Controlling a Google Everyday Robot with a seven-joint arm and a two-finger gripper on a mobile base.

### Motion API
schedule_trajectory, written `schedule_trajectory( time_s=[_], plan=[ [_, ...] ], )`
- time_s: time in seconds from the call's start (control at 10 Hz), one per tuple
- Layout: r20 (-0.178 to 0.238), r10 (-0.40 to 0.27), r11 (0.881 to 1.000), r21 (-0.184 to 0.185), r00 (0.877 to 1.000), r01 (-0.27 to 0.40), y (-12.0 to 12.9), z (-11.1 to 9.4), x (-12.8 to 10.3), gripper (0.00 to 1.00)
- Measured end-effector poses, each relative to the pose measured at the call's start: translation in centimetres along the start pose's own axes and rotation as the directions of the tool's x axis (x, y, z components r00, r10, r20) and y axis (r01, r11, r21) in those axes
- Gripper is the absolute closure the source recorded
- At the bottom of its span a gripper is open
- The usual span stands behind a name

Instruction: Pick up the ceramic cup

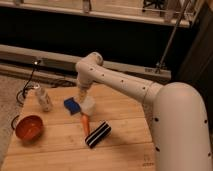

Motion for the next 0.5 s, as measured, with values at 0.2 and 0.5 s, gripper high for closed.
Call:
schedule_trajectory(
  time_s=[0.2, 0.5],
  plan=[
    [0.004, 0.061, 0.998, 0.022, 0.998, -0.061, -0.8, 0.8, 1.6, 0.20],
    [0.025, 0.143, 0.988, 0.055, 0.989, -0.144, -2.1, 1.3, 3.9, 0.20]
  ],
)
